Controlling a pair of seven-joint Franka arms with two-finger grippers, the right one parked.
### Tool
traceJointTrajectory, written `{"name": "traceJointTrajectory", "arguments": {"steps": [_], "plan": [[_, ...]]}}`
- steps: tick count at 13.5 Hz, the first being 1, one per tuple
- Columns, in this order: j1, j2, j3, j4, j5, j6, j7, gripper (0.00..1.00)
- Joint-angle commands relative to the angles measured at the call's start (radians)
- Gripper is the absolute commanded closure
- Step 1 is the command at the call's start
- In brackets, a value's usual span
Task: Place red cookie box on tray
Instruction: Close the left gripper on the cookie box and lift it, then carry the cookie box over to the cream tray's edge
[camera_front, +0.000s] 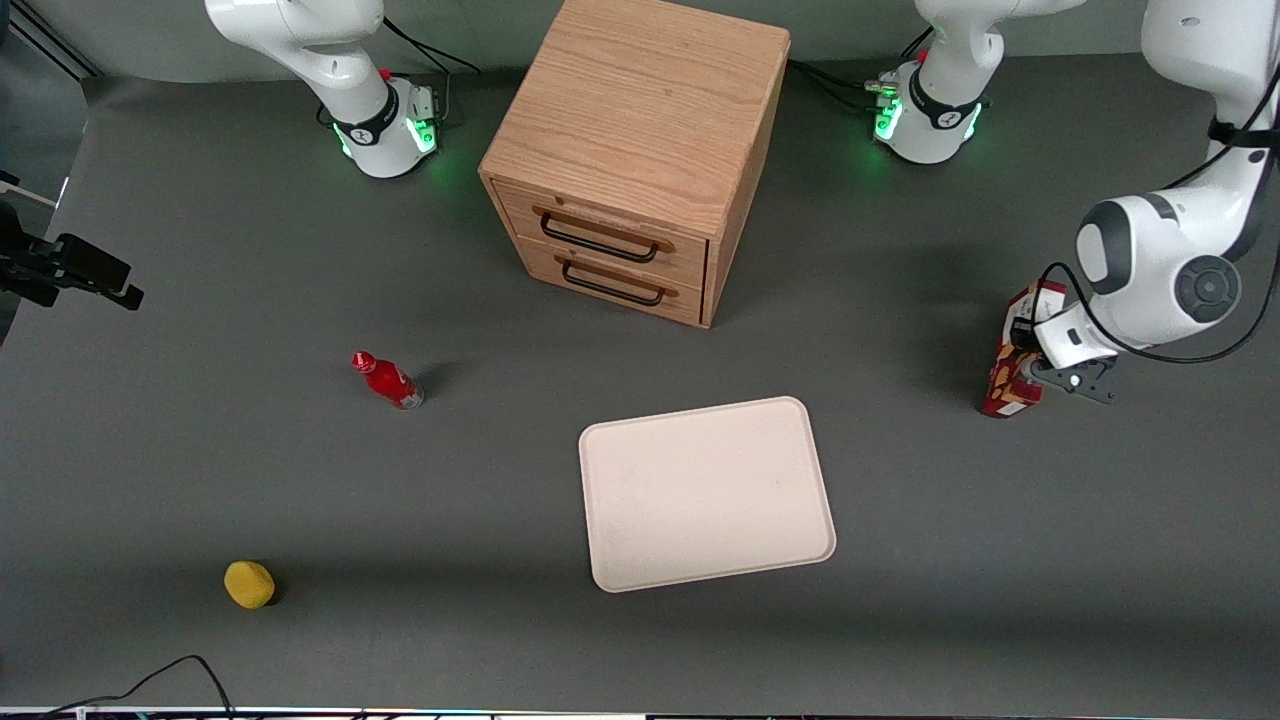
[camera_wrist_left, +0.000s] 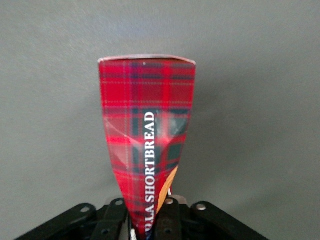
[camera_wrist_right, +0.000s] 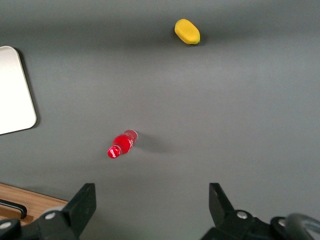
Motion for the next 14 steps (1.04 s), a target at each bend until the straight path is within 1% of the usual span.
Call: {"name": "traceJointTrajectory", "arguments": {"steps": [1, 2, 3, 4, 5, 7, 9, 10, 11, 12, 14], "plan": [[-0.013, -0.039, -0.021, 0.284, -0.025, -0.365, -0.101, 1.00], [-0.013, -0.027, -0.063, 0.422, -0.025, -0.512, -0.181, 1.00], [-0.016, -0.019, -0.099, 0.543, -0.022, -0.625, -0.285, 1.00], [-0.018, -0.016, -0.154, 0.628, -0.019, -0.694, -0.388, 1.00], [-0.019, -0.016, -0.201, 0.689, -0.017, -0.734, -0.501, 1.00], [-0.019, 0.001, -0.318, 0.766, -0.022, -0.750, -0.742, 1.00], [-0.024, 0.091, -0.462, 0.793, -0.011, -0.701, -0.965, 1.00], [-0.031, 0.146, -0.519, 0.794, 0.036, -0.604, -1.074, 1.00], [-0.047, 0.206, -0.556, 0.790, 0.105, -0.480, -1.179, 1.00], [-0.071, 0.272, -0.573, 0.785, 0.168, -0.400, -1.249, 1.00], [-0.097, 0.407, -0.576, 0.785, 0.280, -0.280, -1.285, 1.00]]}}
